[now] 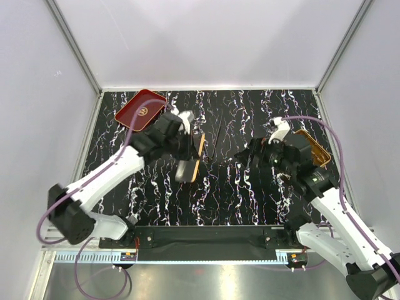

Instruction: Pack the chocolate

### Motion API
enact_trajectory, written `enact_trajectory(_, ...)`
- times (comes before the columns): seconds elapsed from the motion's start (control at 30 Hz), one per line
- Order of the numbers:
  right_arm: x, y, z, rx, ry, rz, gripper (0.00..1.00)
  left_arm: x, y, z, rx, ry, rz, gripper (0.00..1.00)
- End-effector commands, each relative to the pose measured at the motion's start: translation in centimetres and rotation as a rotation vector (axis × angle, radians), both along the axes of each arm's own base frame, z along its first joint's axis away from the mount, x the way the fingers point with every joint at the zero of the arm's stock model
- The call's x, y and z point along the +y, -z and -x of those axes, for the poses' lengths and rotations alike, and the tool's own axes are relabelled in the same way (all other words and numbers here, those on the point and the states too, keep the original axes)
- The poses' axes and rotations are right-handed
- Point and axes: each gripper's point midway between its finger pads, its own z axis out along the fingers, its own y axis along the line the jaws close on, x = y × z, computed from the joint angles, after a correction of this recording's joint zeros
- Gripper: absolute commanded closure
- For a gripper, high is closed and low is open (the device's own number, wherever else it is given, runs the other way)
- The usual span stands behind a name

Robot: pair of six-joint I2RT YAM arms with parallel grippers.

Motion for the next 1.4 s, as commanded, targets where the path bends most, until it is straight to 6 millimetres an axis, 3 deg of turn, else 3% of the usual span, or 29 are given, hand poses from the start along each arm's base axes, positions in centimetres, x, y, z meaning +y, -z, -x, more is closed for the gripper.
enact_trajectory(0.0, 1.3, -8.8, -1.6, -0.503, -0.129, -0.002, 0.00, -1.1, -7.5, 2.9, -0.118, 0.191, 0.167, 1.00)
enact_trajectory(0.07, 1.9, -11.8, -1.2, -0.706, -0.197, -0.001, 0.00, -1.2, -8.9, 4.1, -0.129, 0.239, 0.210, 1.00)
enact_trajectory(0.17, 3.6, -12.1, -0.1, -0.911, -0.402, 0.123, 0.00, -1.1, -11.0, 6.1, -0.158, 0.311, 0.286, 1.00)
enact_trajectory(0.2, 3.6, -13.0, -0.2, -0.982, -0.430, 0.177, 0.00, -0.9, -11.6, 6.7, -0.171, 0.330, 0.305, 1.00)
enact_trajectory(0.27, 4.4, -12.3, -0.4, -0.983, -0.506, 0.221, 0.00, -0.8, -12.0, 7.7, -0.177, 0.375, 0.324, 1.00)
enact_trajectory(0.3, 4.5, -13.4, -0.4, -1.060, -0.542, 0.267, 0.01, -0.6, -12.3, 8.1, -0.186, 0.390, 0.331, 1.00)
enact_trajectory(0.33, 5.2, -11.8, 0.4, -1.028, -0.641, 0.273, 0.01, -0.7, -12.2, 8.7, -0.178, 0.421, 0.341, 1.00)
enact_trajectory(0.4, 5.6, -12.3, 0.8, -1.098, -0.725, 0.324, 0.03, -0.6, -12.3, 9.5, -0.167, 0.454, 0.353, 1.00)
enact_trajectory(0.43, 5.9, -10.8, 1.0, -1.041, -0.789, 0.327, 0.04, -0.6, -12.1, 10.2, -0.146, 0.490, 0.367, 1.00)
enact_trajectory(0.5, 6.1, -11.3, 1.0, -1.062, -0.840, 0.359, 0.06, -0.5, -12.1, 10.8, -0.140, 0.510, 0.374, 1.00)
enact_trajectory(0.53, 6.3, -10.0, 1.3, -1.012, -0.894, 0.351, 0.06, -0.4, -12.0, 11.2, -0.138, 0.528, 0.378, 1.00)
enact_trajectory(0.8, 8.1, -9.3, 3.3, -1.044, -1.123, 0.253, 0.11, 0.0, -12.4, 12.7, -0.145, 0.609, 0.404, 1.00)
enact_trajectory(0.83, 8.3, -8.4, 3.6, -1.003, -1.168, 0.223, 0.13, -0.1, -12.3, 12.7, -0.141, 0.611, 0.404, 1.00)
enact_trajectory(1.03, 8.8, -6.9, 2.2, -0.995, -1.193, 0.253, 0.14, -0.5, -12.1, 13.1, -0.114, 0.649, 0.432, 1.00)
enact_trajectory(1.37, 9.8, -6.1, 1.8, -1.002, -1.245, 0.191, 0.14, -1.5, -11.7, 12.7, -0.070, 0.689, 0.449, 1.00)
